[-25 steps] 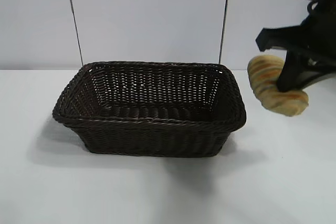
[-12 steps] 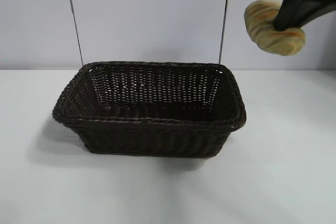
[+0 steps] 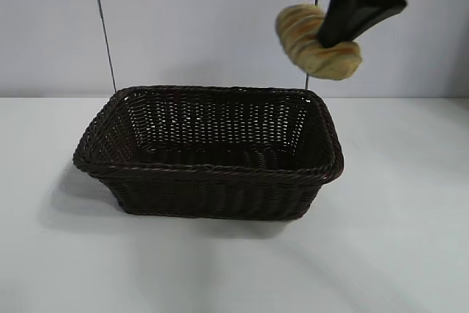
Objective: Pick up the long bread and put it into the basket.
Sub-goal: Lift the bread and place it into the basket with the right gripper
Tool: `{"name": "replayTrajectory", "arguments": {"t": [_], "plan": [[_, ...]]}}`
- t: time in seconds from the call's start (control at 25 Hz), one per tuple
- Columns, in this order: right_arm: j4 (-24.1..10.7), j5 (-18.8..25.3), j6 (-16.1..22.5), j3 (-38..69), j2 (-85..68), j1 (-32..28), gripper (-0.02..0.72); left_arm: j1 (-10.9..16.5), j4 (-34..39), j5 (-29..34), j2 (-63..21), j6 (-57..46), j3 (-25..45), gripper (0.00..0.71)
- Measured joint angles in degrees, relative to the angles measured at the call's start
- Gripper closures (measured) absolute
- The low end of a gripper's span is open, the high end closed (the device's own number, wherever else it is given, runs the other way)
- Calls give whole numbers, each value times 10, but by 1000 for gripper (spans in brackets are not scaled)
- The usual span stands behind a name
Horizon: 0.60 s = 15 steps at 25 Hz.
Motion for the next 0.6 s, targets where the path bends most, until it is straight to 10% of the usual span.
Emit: {"name": "replayTrajectory", "arguments": {"t": [0.16,0.6], "plan": [[0,-44,-69,-7,58,8,661,0,0,0,0,0,0,19],[-2,-76,-79,-8,116,8,544,0,0,0,0,0,0,19]]}}
